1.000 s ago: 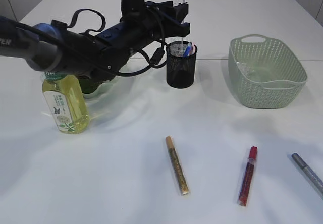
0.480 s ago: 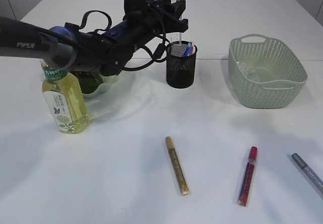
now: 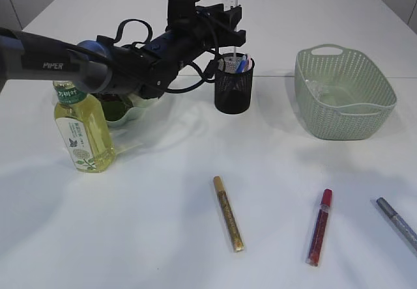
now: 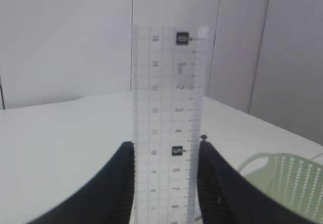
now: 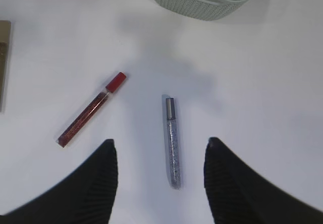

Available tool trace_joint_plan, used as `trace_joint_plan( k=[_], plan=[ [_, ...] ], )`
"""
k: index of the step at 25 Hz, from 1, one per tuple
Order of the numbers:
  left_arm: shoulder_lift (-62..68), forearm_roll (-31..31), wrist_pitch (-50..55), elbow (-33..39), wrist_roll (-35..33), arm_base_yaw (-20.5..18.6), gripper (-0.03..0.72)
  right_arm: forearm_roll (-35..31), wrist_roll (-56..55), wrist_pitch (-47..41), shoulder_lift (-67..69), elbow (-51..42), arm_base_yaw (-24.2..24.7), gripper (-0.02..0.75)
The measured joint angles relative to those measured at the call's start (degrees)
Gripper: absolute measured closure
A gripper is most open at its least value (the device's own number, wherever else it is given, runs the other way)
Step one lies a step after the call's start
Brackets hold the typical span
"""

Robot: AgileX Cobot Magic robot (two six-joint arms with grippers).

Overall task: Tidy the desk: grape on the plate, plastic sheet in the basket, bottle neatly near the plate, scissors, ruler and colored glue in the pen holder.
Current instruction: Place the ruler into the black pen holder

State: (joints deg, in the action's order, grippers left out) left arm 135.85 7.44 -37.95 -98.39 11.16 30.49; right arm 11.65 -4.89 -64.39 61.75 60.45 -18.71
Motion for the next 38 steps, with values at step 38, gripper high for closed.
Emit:
trace_joint_plan(
  k=[38],
  plan=[
    [1.28, 5.49, 2.07, -0.23, 0.00, -1.47, 0.412, 0.00, 0.00, 1.43, 0.00, 0.00, 0.00, 0.300]
  ],
)
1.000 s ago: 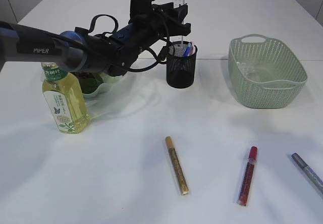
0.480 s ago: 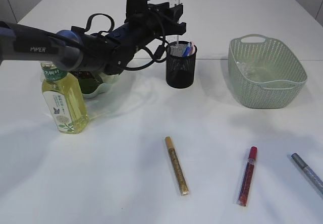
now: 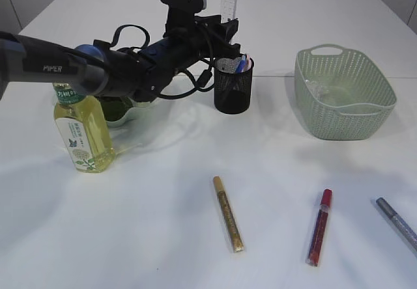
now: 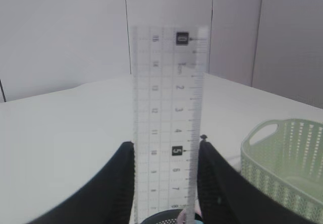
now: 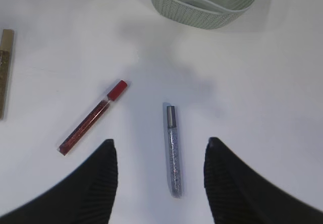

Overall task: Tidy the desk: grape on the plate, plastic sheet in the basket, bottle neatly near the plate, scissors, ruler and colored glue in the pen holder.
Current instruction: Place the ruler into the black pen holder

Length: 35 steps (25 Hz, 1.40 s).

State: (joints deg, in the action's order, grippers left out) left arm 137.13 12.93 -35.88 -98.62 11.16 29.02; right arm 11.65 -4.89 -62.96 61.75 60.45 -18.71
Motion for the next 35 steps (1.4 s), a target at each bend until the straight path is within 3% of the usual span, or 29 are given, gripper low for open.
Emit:
trace_joint_plan(
  k=[35],
  plan=[
    [1.26, 0.86, 0.76, -2.52, 0.04, 0.00, 0.412, 0.12, 0.00, 2.07, 3.04, -0.54, 0.00, 0.300]
  ],
)
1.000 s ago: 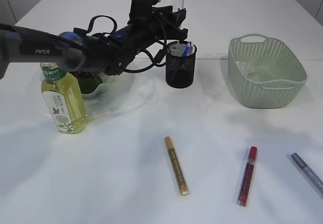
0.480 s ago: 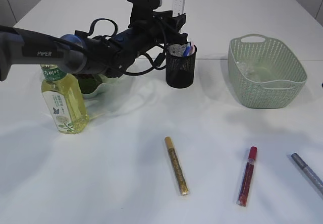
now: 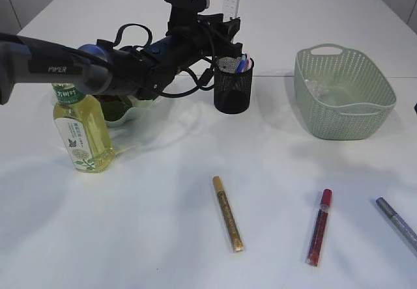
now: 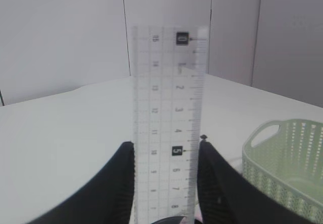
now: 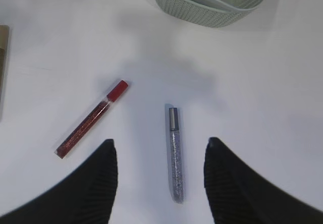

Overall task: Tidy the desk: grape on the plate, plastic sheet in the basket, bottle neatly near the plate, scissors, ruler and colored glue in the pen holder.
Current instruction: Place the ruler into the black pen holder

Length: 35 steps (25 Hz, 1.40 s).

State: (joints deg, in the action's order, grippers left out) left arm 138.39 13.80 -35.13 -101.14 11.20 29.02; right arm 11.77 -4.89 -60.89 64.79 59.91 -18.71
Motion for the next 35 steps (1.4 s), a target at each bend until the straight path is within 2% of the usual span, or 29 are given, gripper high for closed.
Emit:
trace_joint_plan(
  k=[35],
  plan=[
    [0.00, 2.74, 0.60, 0.00, 0.13, 0.00, 0.367, 0.00, 0.00, 0.10, 0.00, 0.00, 0.00, 0.300]
  ],
)
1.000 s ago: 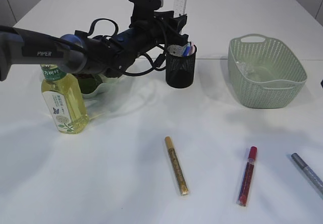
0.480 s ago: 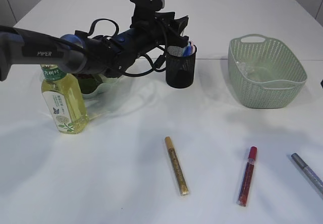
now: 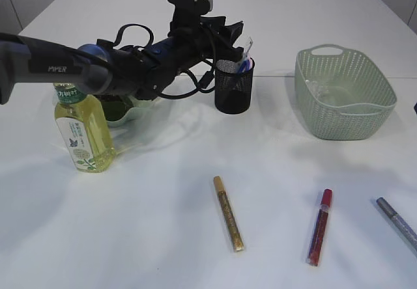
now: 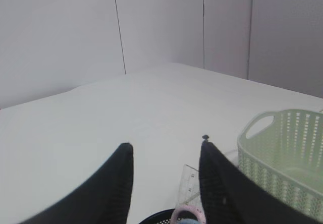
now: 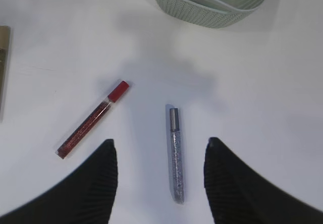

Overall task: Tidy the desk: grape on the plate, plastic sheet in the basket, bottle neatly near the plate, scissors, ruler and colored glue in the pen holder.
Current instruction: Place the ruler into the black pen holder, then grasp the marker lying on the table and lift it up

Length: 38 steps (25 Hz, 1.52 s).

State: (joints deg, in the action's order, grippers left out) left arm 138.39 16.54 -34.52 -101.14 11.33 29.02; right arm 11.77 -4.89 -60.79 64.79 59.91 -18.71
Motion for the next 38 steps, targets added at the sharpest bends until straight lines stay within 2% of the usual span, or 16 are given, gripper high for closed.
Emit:
trace_joint_plan(
  k=[4, 11, 14, 23, 31, 38],
  plan=[
    [-0.90, 0.02, 4.59, 0.00, 0.09, 0.00, 0.367, 0.00, 0.00, 0.00, 0.00, 0.00, 0.00, 0.300],
    [-6.41, -0.15, 20.81, 0.00, 1.74, 0.00, 0.367, 0.00, 0.00, 0.08, 0.00, 0.00, 0.00, 0.300],
    [-9.75, -2.75, 28.13, 0.00, 1.96, 0.35, 0.367, 0.00, 0.00, 0.08, 0.00, 0.00, 0.00, 0.300],
    [-22.28, -10.93, 53.86, 0.00, 2.15, 0.67, 0.378, -0.12, -0.11, -0.77, 0.00, 0.00, 0.00, 0.300],
    [-32.81, -14.02, 80.26, 0.00, 2.15, 0.67, 0.378, -2.37, -2.71, -9.20, 0.00, 0.00, 0.00, 0.301],
    [-40.42, -14.82, 96.38, -0.15, 1.18, 0.67, 0.378, -3.09, -7.97, -9.96, 1.72, 0.00, 0.00, 0.302]
  ],
)
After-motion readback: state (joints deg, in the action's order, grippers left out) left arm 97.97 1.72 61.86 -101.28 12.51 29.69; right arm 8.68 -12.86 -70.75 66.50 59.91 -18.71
